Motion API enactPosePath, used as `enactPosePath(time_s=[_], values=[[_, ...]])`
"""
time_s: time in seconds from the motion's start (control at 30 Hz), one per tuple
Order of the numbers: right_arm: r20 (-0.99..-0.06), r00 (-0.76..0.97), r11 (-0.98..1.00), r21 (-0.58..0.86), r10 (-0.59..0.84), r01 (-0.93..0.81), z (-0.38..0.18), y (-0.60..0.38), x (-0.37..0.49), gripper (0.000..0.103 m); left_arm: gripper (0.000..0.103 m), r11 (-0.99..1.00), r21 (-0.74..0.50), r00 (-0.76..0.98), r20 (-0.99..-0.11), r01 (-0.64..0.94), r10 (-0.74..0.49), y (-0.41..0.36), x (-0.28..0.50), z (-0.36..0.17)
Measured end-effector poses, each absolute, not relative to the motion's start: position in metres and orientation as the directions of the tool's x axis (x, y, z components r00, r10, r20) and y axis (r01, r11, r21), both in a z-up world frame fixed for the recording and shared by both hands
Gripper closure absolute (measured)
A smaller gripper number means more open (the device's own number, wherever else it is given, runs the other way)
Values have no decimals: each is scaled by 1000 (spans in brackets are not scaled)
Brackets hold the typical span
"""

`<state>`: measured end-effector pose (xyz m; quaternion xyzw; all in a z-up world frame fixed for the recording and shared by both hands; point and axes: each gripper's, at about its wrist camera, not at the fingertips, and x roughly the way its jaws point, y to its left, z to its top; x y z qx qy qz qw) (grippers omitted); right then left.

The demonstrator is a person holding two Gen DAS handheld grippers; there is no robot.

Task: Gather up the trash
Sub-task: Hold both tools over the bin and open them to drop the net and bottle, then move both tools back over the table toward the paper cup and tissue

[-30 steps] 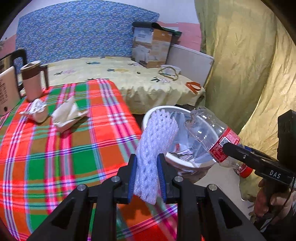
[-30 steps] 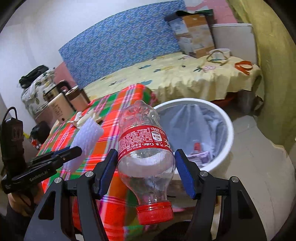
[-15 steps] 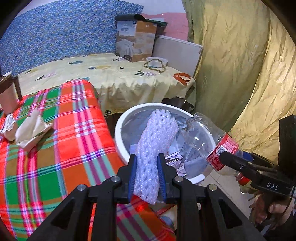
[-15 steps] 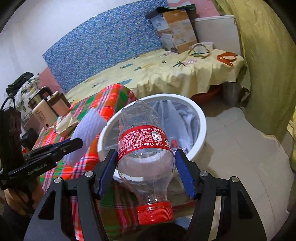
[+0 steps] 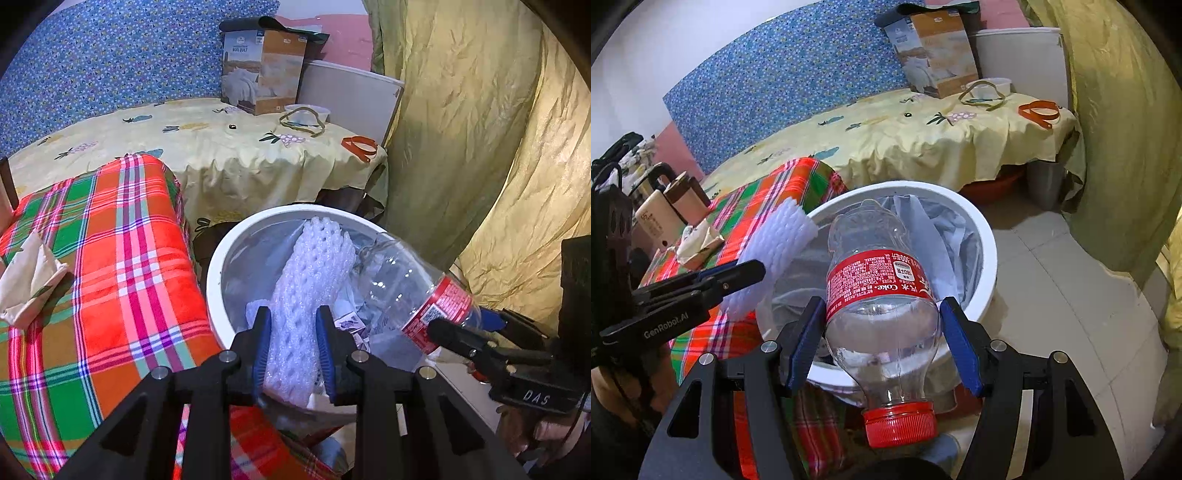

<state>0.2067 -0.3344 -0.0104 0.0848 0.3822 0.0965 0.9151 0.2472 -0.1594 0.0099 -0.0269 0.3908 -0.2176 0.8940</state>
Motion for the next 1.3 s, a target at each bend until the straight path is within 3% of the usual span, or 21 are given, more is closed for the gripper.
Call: enactPosePath(time_s=[0.1,0.2,0.63,1.3], values=[[-691,684,970,216,233,-111,-12,-333,209,37,62,903,-226,600,-685,365,-414,-159,250,9],[-691,686,972,207,228,-114,-12,-332,208,37,59,901,-241,603,-677,360,-422,-155,249,10],[-658,712,968,216,244,-131,2,-326,186,37,59,909,-252,639,-649,331,-413,-131,221,21],[-593,709,924,252,381,-286,18,-277,153,37,59,946,-234,727,-606,227,-324,-74,154,37]])
